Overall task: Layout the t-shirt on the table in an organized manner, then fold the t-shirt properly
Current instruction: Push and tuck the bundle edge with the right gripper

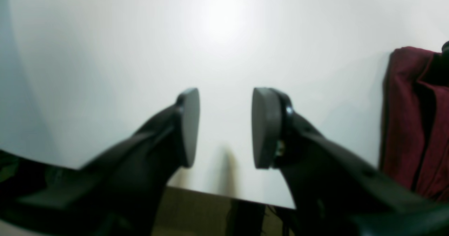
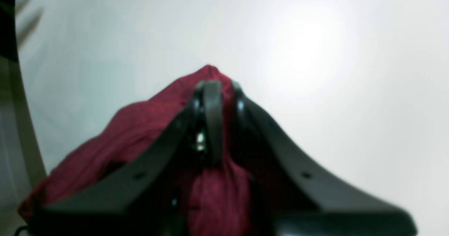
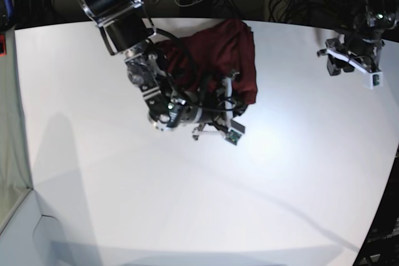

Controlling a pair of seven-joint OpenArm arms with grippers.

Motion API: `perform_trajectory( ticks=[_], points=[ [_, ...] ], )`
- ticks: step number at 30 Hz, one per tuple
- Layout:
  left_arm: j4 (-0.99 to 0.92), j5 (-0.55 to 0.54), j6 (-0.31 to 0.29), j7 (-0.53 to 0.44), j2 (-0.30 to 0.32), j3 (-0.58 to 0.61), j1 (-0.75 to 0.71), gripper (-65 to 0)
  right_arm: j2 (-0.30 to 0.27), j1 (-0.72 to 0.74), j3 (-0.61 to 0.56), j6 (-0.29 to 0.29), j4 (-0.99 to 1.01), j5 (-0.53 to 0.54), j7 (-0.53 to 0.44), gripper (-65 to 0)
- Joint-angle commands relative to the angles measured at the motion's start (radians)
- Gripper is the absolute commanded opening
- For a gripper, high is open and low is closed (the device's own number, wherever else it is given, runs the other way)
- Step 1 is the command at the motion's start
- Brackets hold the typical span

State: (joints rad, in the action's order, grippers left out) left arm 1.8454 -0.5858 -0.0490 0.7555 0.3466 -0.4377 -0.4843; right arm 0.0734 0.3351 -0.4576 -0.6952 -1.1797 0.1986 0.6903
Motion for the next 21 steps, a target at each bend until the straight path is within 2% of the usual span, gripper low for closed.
perform_trajectory(
  ticks=[1,11,21],
  points=[
    [0.013,-0.004,0.001,-0.018,0.013,-0.008,0.002,-40.7,0.024,0.037,0.003,-0.003,-0.019,0.02,-0.033,-62.2],
    [0.013,-0.004,0.001,-0.018,0.018,-0.01,-0.003,-40.7,0.084,0.062,0.003,-0.003,-0.016,0.02,-0.033,-62.1],
    [0.017,-0.01,0.001,-0.018,0.015,-0.01,0.003,-40.7,0.084,0.063,0.007,-0.003,-0.021,0.02,-0.059,-61.5]
  ],
)
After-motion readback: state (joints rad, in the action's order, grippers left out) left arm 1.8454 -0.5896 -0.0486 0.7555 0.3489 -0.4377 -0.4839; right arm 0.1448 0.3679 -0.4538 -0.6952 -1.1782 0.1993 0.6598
